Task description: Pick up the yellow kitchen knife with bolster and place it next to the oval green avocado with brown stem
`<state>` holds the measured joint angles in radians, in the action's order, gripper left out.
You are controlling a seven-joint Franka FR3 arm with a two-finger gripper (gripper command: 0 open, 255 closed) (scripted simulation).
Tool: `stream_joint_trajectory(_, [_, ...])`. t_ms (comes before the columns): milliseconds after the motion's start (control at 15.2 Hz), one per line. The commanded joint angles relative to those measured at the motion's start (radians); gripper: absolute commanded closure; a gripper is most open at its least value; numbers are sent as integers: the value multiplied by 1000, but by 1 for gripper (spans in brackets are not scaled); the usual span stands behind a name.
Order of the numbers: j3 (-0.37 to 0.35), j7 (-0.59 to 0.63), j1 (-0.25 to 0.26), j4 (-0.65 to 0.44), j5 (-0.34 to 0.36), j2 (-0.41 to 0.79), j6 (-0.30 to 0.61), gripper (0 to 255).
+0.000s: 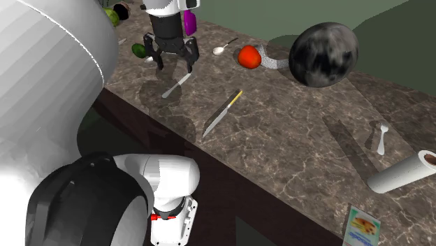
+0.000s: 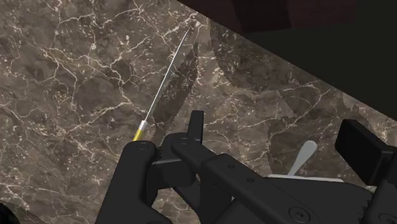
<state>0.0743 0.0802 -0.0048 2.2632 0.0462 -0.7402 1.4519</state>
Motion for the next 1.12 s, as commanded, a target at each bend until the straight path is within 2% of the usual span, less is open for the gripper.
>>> stream_joint_trajectory(0, [0,0,0,0,0,0,0,0])
stream_joint_trajectory(528, [85,29,-70,148,33,98,242,0])
stream_joint_trajectory(1056, [179,47,-132,231,47,271,494,0])
